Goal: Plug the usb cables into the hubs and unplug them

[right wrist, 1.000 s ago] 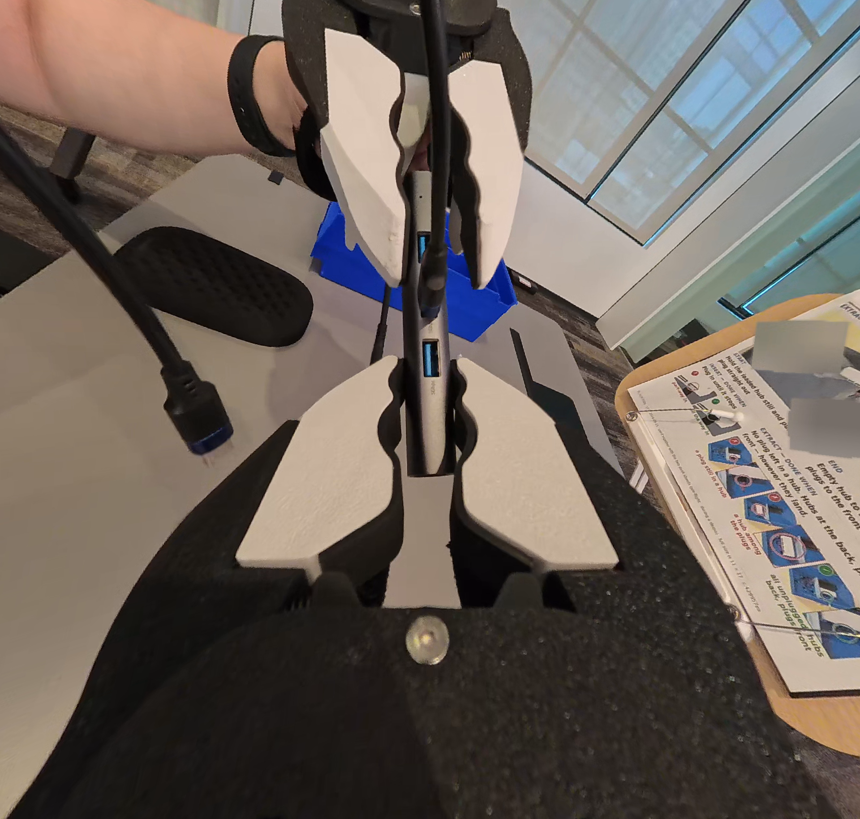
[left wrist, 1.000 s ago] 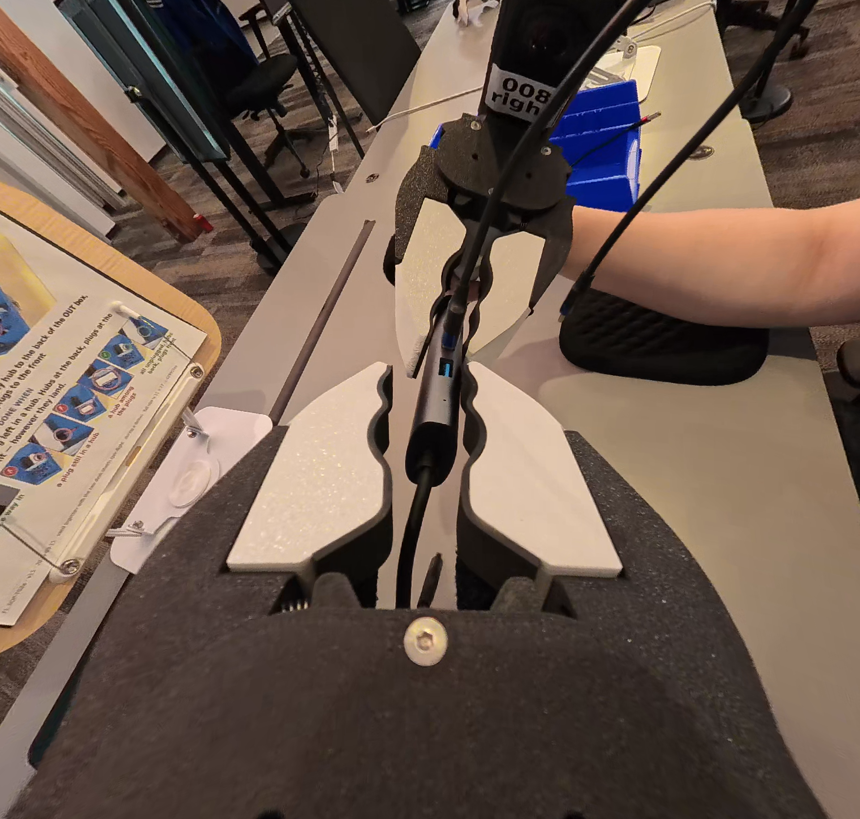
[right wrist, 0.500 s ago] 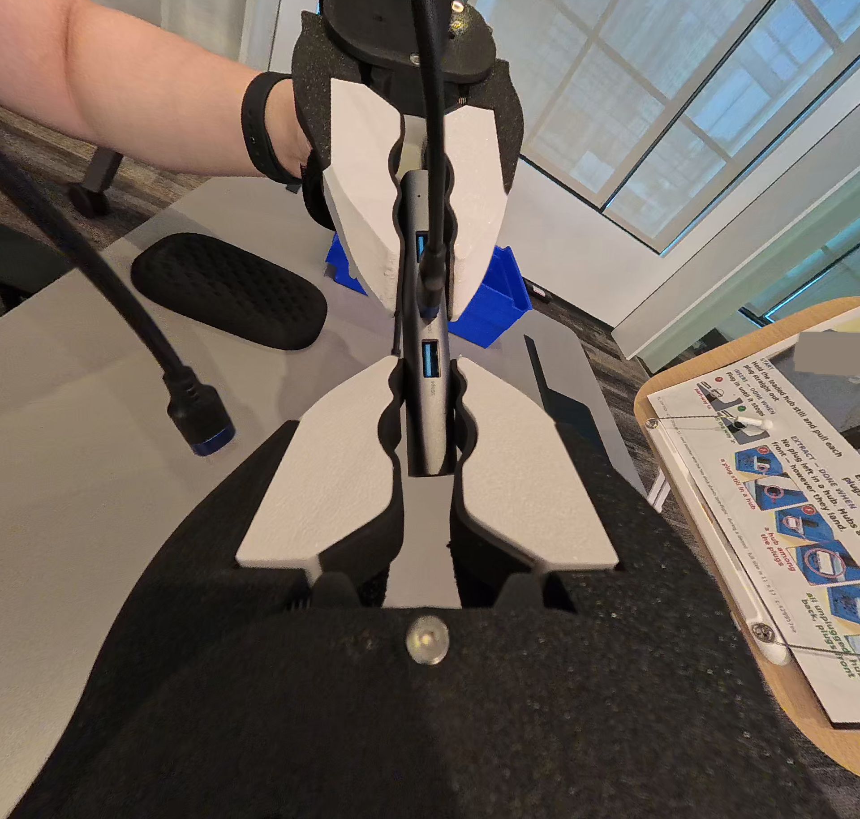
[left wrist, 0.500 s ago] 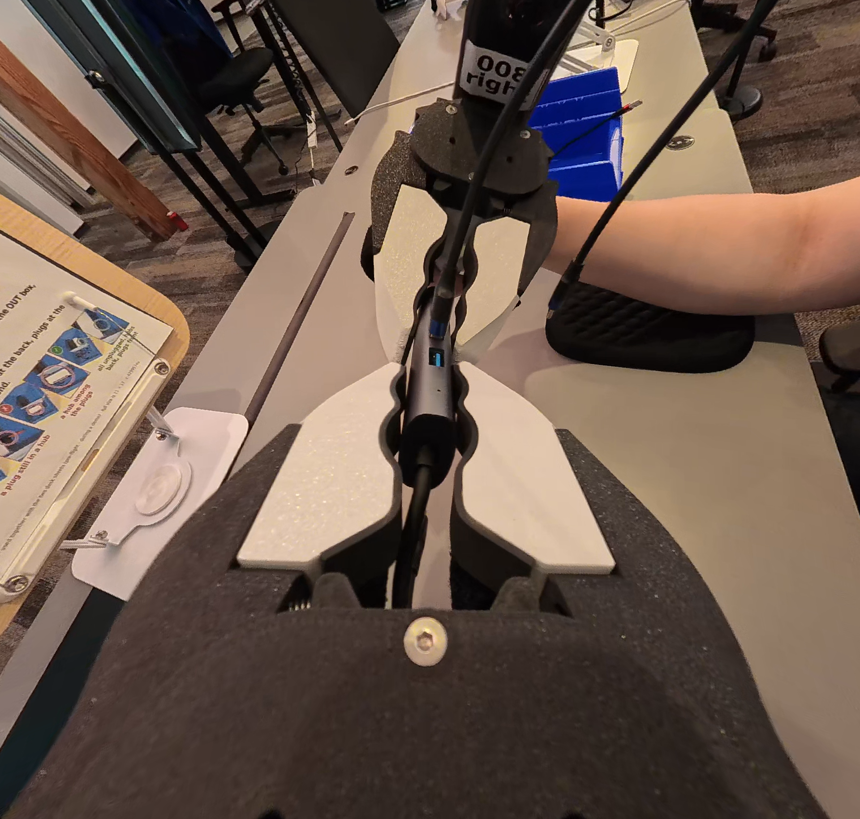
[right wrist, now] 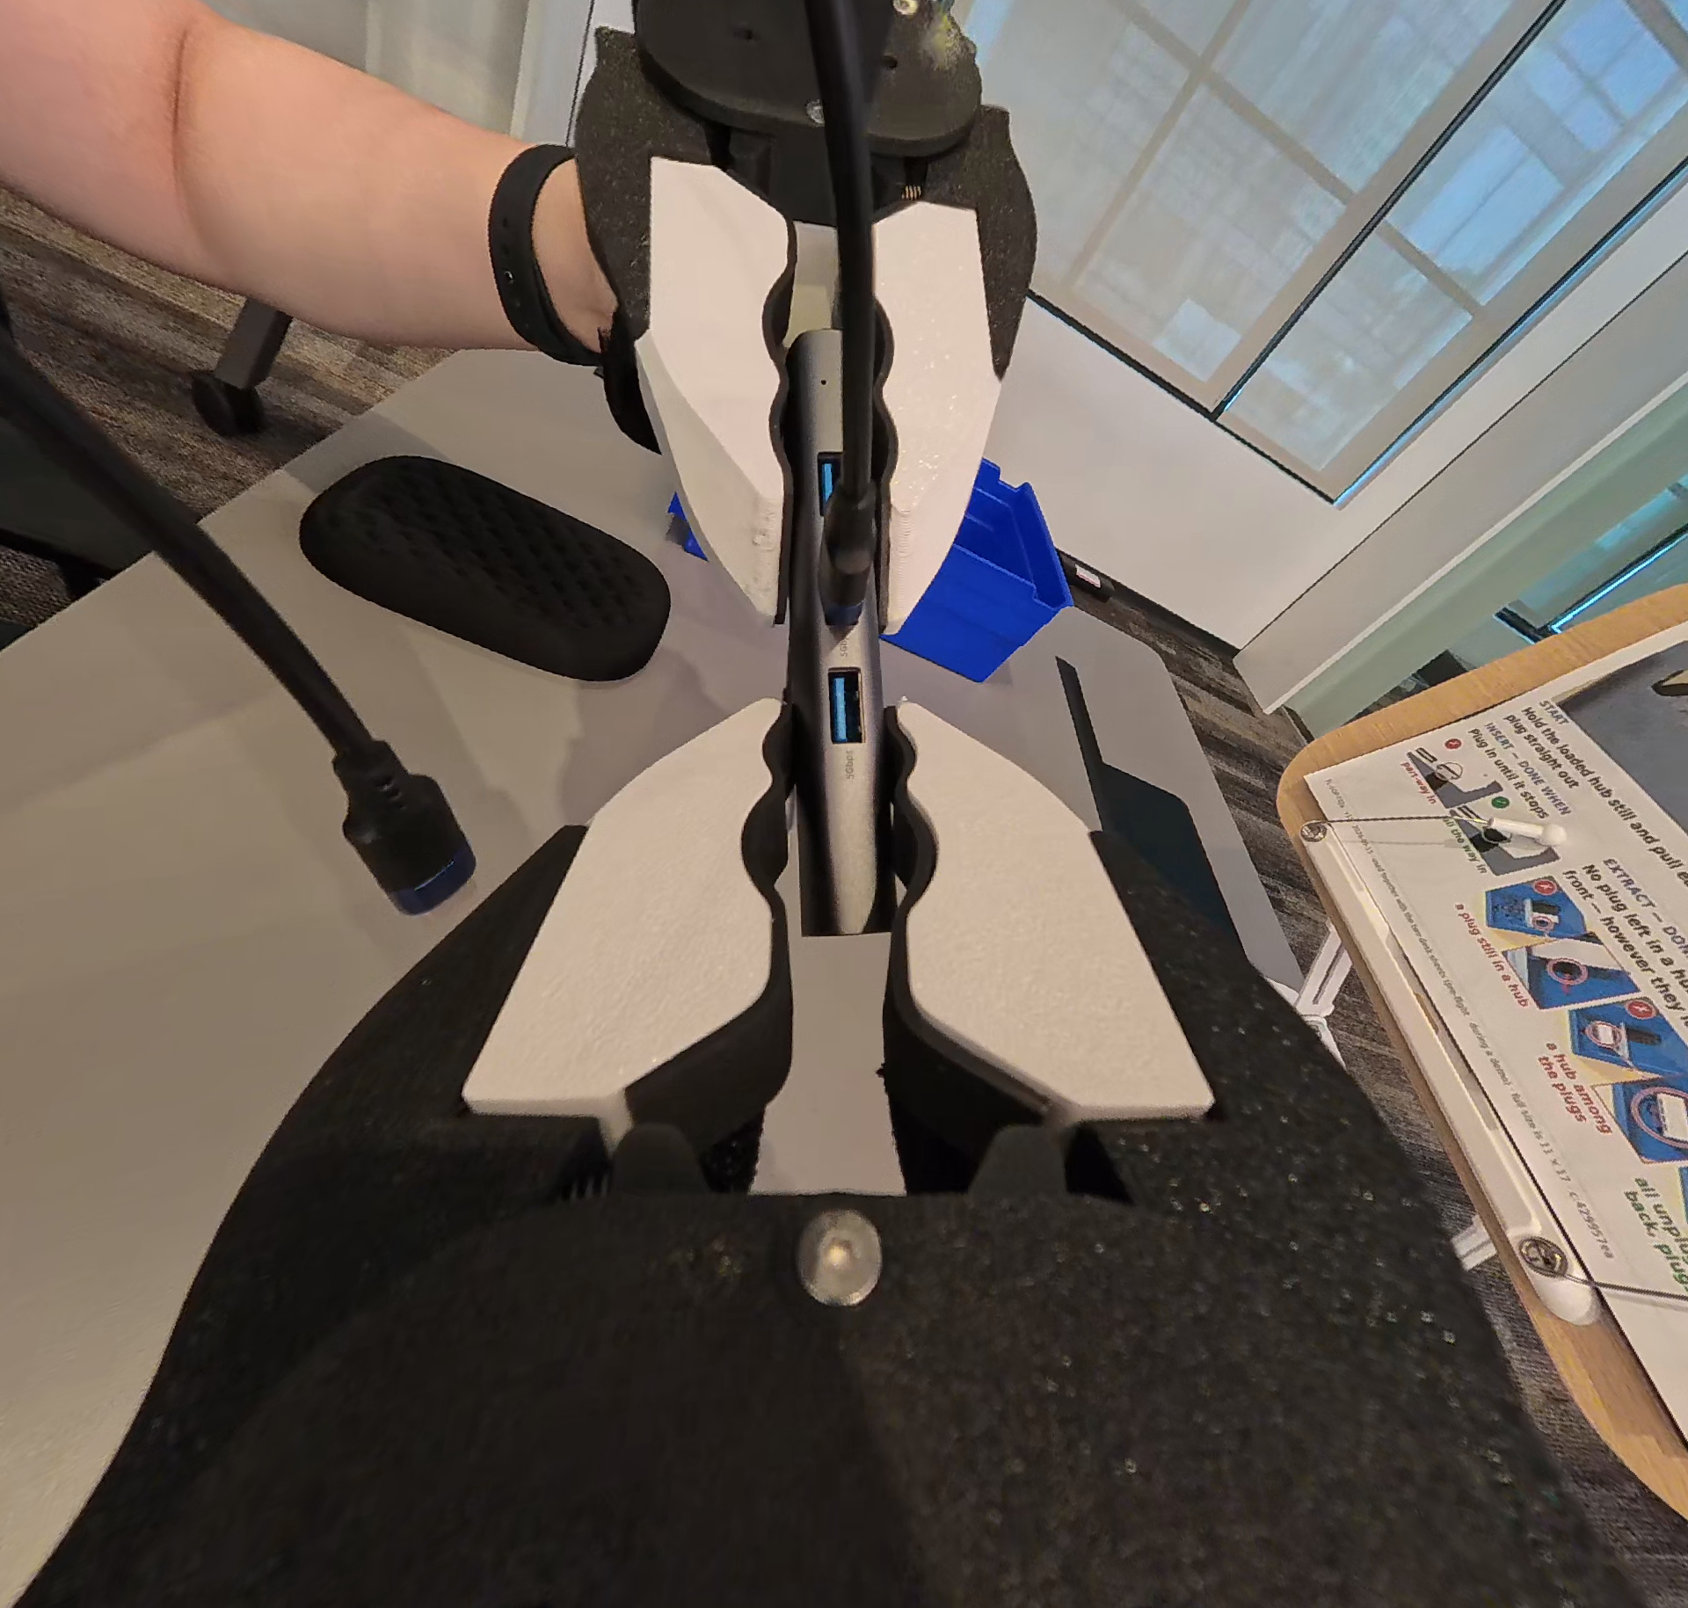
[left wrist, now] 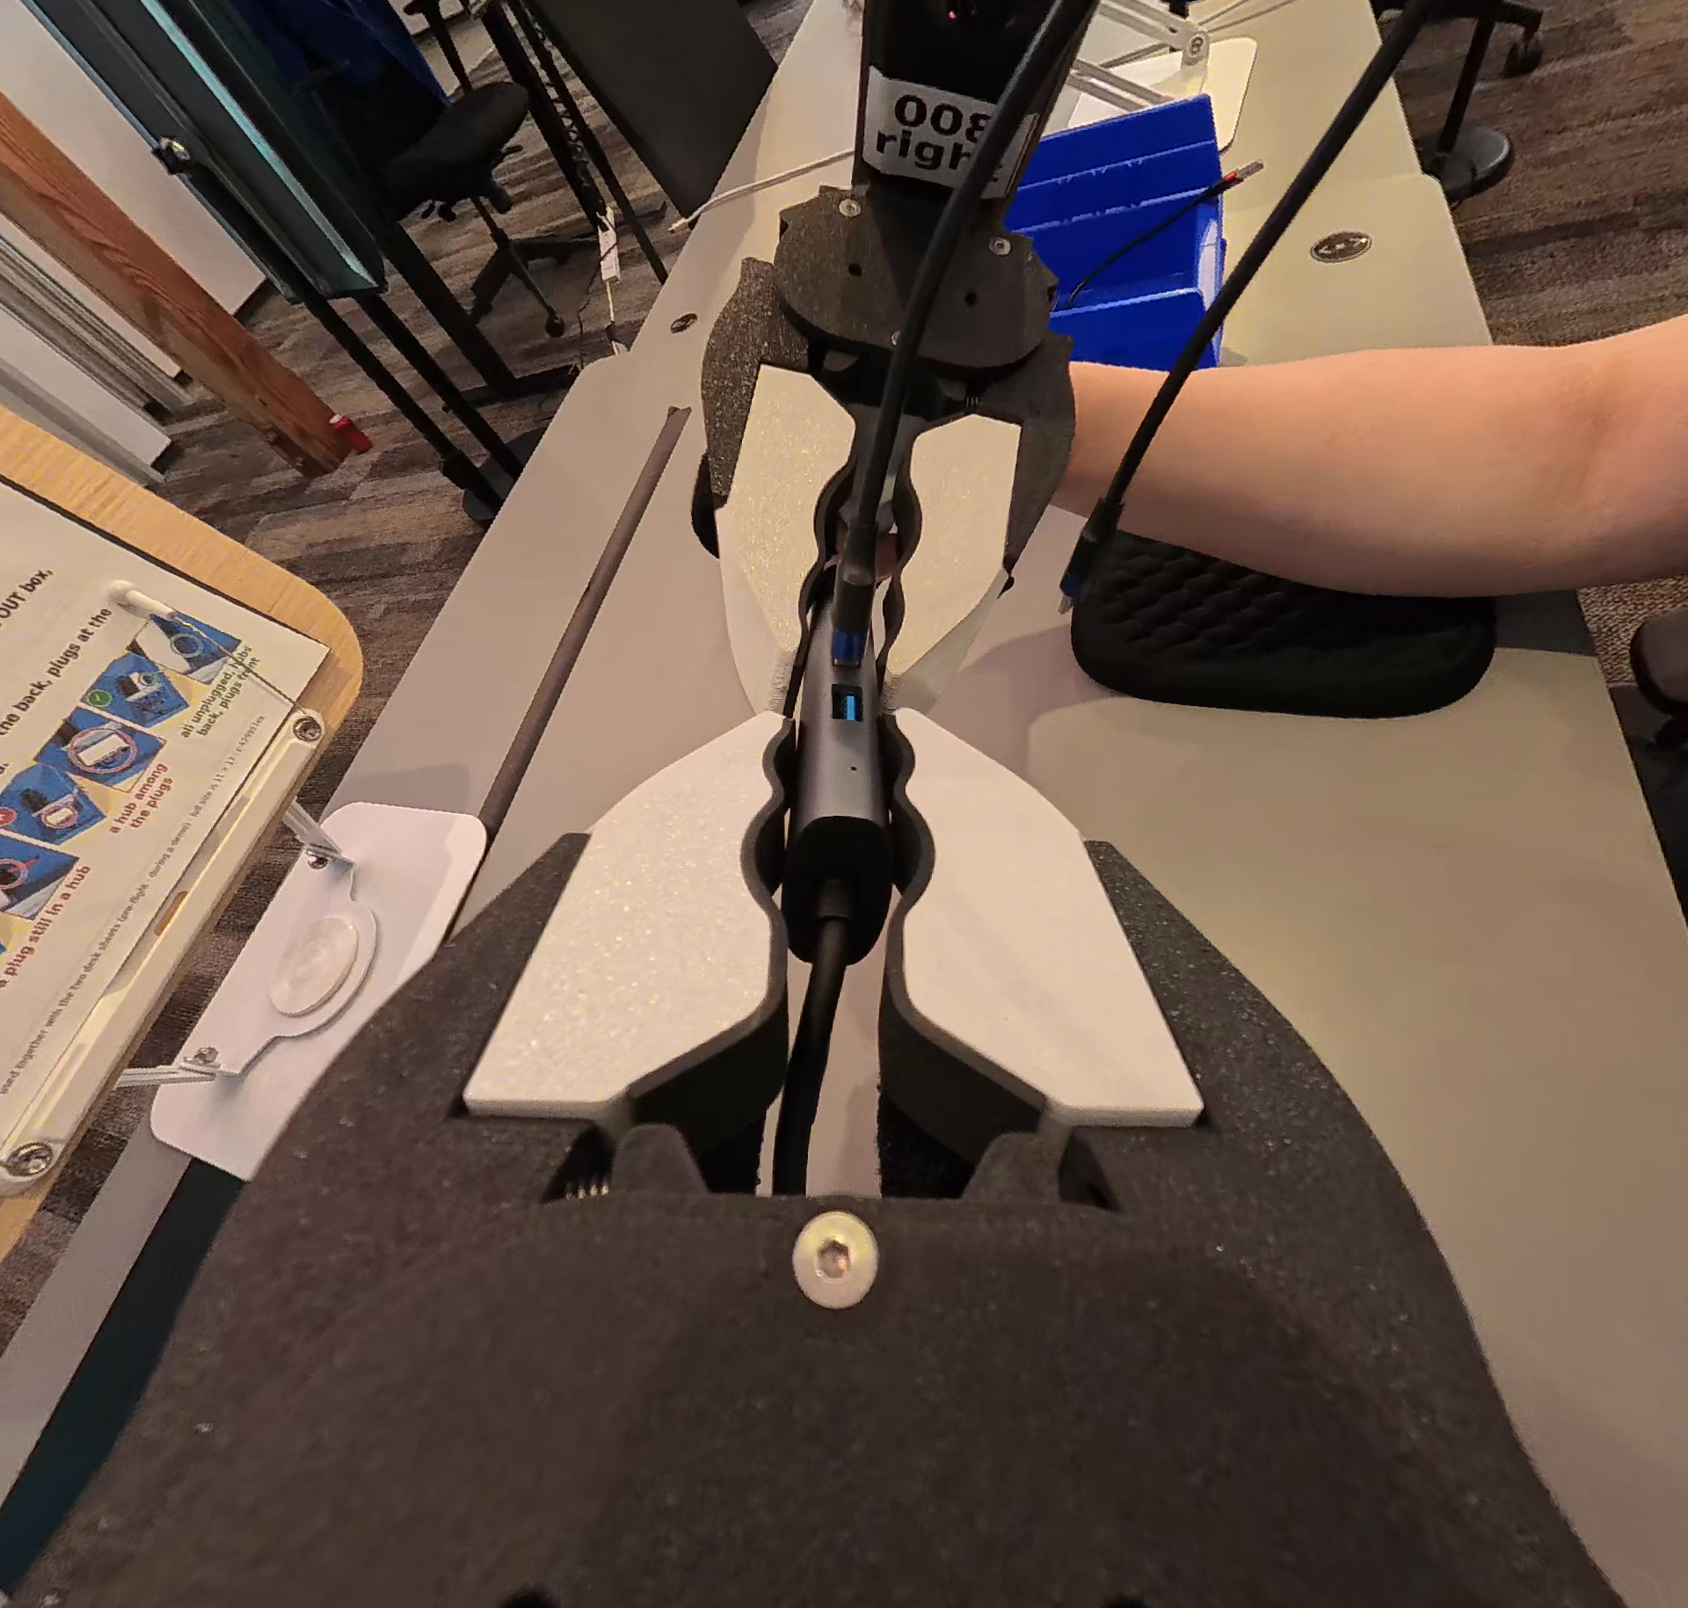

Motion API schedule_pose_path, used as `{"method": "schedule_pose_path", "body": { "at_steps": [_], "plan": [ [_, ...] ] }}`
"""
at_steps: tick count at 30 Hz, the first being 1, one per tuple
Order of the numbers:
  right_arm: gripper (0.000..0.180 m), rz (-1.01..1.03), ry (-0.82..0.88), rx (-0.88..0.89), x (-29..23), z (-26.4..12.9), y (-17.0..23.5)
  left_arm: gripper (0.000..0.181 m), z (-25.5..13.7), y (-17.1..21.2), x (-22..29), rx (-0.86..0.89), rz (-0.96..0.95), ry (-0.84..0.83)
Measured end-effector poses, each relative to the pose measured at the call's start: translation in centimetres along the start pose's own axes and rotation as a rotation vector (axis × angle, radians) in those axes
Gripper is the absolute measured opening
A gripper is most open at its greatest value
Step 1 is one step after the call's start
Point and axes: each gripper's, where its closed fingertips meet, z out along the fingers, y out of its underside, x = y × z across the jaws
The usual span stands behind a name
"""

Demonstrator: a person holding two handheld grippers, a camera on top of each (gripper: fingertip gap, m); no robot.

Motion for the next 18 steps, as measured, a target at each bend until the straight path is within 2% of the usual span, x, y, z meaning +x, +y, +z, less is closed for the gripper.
{"method": "schedule_pose_path", "body": {
  "at_steps": [7, 11, 13, 15, 18],
  "plan": [
    [0.017, -0.023, 0.031, -0.018, 0.4, 0.0, 0.3, 0.017, 0.1, 0.2, -0.3, 0.003, -0.052, -0.009],
    [0.017, -0.068, 0.096, -0.029, 1.1, -0.1, 0.3, 0.026, -0.1, -0.1, -0.9, 0.012, -0.152, -0.028],
    [0.017, -0.099, 0.137, -0.042, 1.5, -0.2, 0.2, 0.038, -0.8, -0.7, -1.3, 0.033, -0.228, -0.027],
    [0.017, -0.136, 0.187, -0.064, 2.0, -0.3, 0.3, 0.041, -1.9, -1.7, -1.9, 0.093, -0.329, -0.031],
    [0.017, -0.206, 0.255, -0.093, 2.6, -0.5, 0.6, 0.054, -4.1, -2.2, -2.8, 0.155, -0.529, -0.047]
  ]
}}
